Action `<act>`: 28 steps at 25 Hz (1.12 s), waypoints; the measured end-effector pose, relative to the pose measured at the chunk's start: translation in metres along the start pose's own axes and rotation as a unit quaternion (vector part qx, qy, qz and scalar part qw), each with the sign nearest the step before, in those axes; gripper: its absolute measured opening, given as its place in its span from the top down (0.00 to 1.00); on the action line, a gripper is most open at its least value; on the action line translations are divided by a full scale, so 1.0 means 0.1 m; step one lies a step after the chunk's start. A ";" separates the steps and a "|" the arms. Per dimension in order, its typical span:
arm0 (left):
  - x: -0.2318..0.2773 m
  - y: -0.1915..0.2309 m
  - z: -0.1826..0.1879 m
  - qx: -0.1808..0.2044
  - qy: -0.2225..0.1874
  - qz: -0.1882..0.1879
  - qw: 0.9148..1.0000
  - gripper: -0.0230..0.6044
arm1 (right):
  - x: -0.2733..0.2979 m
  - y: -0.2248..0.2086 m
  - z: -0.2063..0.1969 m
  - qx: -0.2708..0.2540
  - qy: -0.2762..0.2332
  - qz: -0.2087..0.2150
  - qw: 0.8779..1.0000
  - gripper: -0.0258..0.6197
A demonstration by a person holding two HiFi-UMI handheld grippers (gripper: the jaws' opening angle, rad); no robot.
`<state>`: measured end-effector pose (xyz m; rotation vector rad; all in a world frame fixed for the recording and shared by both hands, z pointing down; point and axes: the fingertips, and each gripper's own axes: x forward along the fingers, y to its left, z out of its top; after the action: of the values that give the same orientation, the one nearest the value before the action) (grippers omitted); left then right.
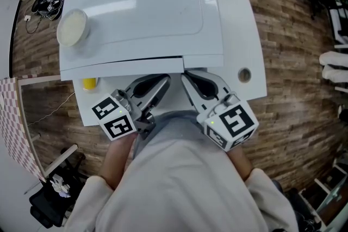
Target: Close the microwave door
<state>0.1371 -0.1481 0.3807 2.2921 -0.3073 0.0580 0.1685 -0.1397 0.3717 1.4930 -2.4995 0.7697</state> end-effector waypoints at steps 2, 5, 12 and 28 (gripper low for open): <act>0.00 -0.01 0.00 0.001 0.000 0.001 1.000 0.94 | 0.00 0.00 0.00 0.002 -0.001 -0.006 1.000 0.92; 0.01 0.01 0.04 0.003 -0.010 0.008 1.000 0.94 | 0.02 -0.02 0.02 0.004 -0.004 -0.019 1.000 0.92; 0.01 -0.02 0.09 0.006 -0.021 0.017 1.000 0.94 | 0.17 0.18 0.09 -0.016 -0.017 0.014 1.000 0.92; -0.26 -0.23 0.16 0.051 -0.010 0.010 0.999 0.94 | 0.01 0.41 0.23 0.000 -0.073 -0.029 0.997 0.92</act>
<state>0.1163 -0.1396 0.3489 2.3915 -0.3453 0.0634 0.1364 -0.1364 0.3375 1.6698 -2.5457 0.6738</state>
